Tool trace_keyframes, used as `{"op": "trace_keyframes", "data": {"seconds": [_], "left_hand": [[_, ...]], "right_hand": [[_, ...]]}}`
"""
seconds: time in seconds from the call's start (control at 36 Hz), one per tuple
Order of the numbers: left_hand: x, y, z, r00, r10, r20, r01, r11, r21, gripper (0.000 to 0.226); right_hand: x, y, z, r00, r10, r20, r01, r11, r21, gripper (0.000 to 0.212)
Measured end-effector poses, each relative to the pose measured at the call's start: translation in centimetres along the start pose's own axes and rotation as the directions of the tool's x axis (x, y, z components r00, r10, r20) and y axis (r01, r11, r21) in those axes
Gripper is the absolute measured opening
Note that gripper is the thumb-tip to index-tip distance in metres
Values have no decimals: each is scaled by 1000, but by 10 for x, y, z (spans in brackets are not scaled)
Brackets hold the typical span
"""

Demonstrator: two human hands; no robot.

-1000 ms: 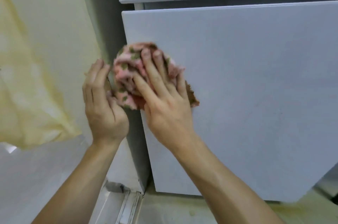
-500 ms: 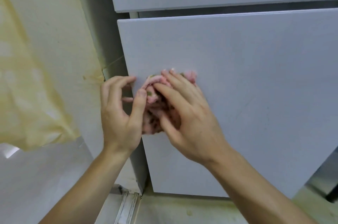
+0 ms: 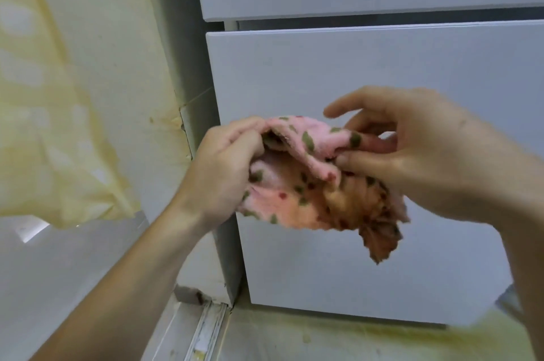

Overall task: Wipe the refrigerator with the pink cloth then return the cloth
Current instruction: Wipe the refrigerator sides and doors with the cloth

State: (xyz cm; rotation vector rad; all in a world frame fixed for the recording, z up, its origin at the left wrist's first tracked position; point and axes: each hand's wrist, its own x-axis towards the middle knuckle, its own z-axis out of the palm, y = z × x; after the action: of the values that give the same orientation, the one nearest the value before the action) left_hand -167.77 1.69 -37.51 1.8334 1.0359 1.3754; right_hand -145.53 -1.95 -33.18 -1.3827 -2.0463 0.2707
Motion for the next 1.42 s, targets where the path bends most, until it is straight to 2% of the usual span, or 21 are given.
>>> {"op": "trace_keyframes", "data": {"seconds": [0.11, 0.17, 0.25, 0.33, 0.39, 0.47, 0.58, 0.67, 0.72, 0.81, 0.86, 0.92, 0.97, 1.03, 1.08, 1.19, 1.22, 1.28, 1.33, 1.39, 1.42], "left_hand": [[1, 6, -13, 998, 12, 65, -10, 1000, -24, 28], [1, 13, -17, 992, -12, 126, 22, 997, -76, 34], [-2, 22, -19, 971, -98, 219, 124, 986, -109, 33], [-2, 23, -21, 956, -76, 285, 87, 996, -27, 22], [-1, 20, -25, 941, -64, 331, 62, 998, 19, 20], [-4, 22, -29, 915, -44, 400, 27, 998, 48, 19], [-2, 24, -35, 884, -150, 443, 103, 986, 129, 46], [-1, 23, -41, 801, -237, 549, 101, 958, 267, 60], [-2, 23, -43, 766, -292, 572, 118, 939, 322, 55], [-3, 25, -41, 777, -311, 548, 137, 932, 335, 26], [-1, 19, -42, 805, -317, 501, 112, 911, 396, 27], [2, 14, -46, 820, -350, 453, 153, 896, 417, 35], [2, 11, -49, 809, -362, 463, 219, 917, 334, 44], [4, 7, -51, 792, -347, 502, 271, 937, 220, 43], [4, 2, -53, 788, -330, 519, 335, 938, 87, 34], [5, -6, -57, 807, -284, 518, 391, 914, -107, 18], [5, -8, -59, 805, -274, 526, 410, 898, -160, 25], [6, -15, -66, 798, -253, 547, 440, 864, -243, 58], [6, -24, -73, 803, -214, 557, 437, 847, -303, 79], [5, -26, -74, 775, -99, 625, 463, 761, -454, 83], [2, -26, -73, 747, -23, 664, 520, 643, -563, 80]], "right_hand": [[-1, 3, -4, 985, 64, 162, -89, 984, 156, 56], [-1, 5, -4, 968, 54, 246, -112, 967, 228, 49], [-1, 11, 1, 926, 40, 376, -118, 975, 188, 41], [-2, 11, 5, 882, 17, 471, -143, 962, 234, 24], [-2, 10, 7, 870, 5, 493, -166, 944, 284, 13], [-1, 11, 7, 866, -17, 499, -182, 920, 347, 18], [0, 13, 5, 842, -24, 538, -313, 791, 525, 34], [-1, 10, 8, 879, 48, 475, -371, 694, 617, 32], [2, 11, 10, 926, 126, 355, -313, 783, 538, 25], [4, 11, 9, 967, 156, 201, -217, 920, 327, 27], [4, 8, 9, 968, 158, 194, -203, 950, 237, 31], [2, 3, 9, 949, 202, 241, -240, 961, 140, 25], [2, 0, 7, 929, 238, 284, -274, 957, 96, 23], [3, 0, 3, 919, 248, 307, -293, 950, 108, 38], [2, 2, 0, 917, 228, 326, -306, 928, 212, 46], [4, 9, 1, 943, 181, 280, -307, 800, 515, 33], [5, 9, 3, 948, 184, 260, -307, 738, 600, 29], [5, 13, 6, 957, 182, 225, -289, 631, 720, 25], [5, 18, 6, 966, 163, 199, -256, 516, 818, 22], [5, 23, 5, 977, 110, 184, -212, 376, 902, 48], [4, 26, 4, 983, 66, 174, -186, 344, 921, 71]]}}
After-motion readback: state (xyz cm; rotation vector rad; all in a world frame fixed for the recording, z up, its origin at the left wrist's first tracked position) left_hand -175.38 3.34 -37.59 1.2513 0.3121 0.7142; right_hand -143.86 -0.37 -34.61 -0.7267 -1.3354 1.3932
